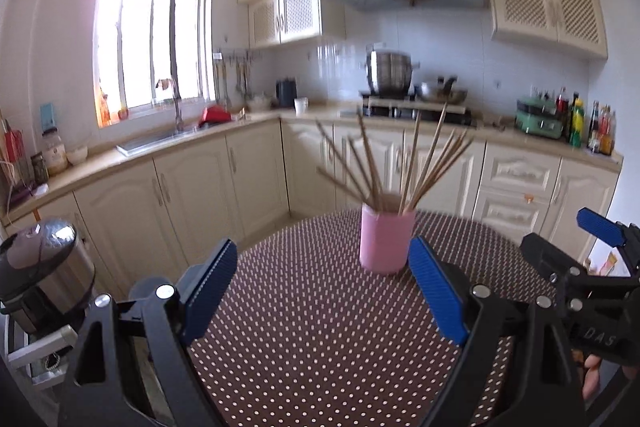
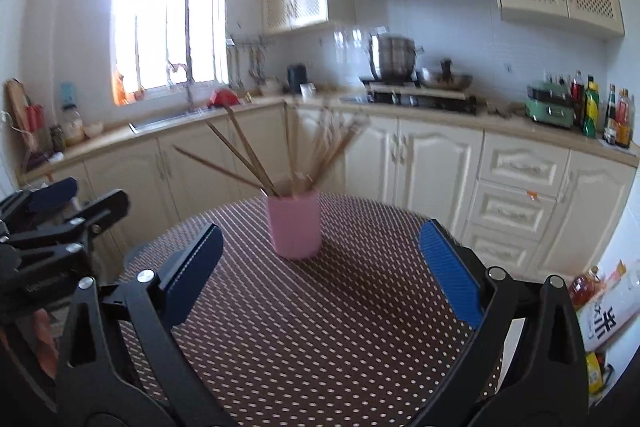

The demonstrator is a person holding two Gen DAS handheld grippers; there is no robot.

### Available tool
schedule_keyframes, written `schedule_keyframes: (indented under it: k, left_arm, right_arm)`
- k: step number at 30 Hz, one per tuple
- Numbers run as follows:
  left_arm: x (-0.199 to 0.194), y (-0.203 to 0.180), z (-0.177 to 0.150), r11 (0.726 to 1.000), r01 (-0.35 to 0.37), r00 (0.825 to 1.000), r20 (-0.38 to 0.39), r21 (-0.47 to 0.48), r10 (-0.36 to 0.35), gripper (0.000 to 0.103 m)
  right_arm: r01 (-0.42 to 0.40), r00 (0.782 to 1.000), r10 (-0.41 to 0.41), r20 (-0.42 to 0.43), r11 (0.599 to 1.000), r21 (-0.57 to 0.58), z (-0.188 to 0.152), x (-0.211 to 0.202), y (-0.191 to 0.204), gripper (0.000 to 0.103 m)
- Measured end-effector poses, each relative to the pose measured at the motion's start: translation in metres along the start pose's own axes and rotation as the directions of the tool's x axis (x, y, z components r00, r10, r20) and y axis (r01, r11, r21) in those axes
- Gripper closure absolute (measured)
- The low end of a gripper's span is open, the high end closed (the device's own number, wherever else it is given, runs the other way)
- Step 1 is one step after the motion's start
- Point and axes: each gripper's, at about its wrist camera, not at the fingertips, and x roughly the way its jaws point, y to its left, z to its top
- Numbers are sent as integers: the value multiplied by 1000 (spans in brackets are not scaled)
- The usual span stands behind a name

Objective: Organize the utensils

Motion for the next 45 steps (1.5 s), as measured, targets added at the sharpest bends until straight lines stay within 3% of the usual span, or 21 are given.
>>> schedule_keyframes:
  k: [8,16,20,30,37,42,45]
  left_arm:
    - [86,5,-37,1000,-7,979,-202,4,8,17]
    - [161,17,-74,1000,-22,927,-374,13,25,17]
    - [182,20,-80,999,-42,907,-418,7,42,17]
    - [208,27,-90,998,-16,882,-472,-53,-11,17]
    - [205,20,-85,999,-25,896,-444,-29,9,17]
    - [194,16,-85,999,-3,900,-436,-46,-17,17]
    - [185,14,-82,999,-3,918,-397,-52,-18,17]
  right_arm:
    - [76,979,-81,-187,996,-34,-35,70,-22,6]
    - [92,921,-116,-371,992,-84,-68,136,-43,6]
    - [73,885,-93,-455,995,-62,-75,159,-55,6]
    - [83,858,-104,-504,995,-64,-73,182,-71,6]
    - [84,851,-116,-512,993,-86,-75,187,-70,6]
    - [83,847,-109,-521,994,-73,-77,187,-65,6]
    - [80,845,-98,-526,995,-57,-77,189,-68,6]
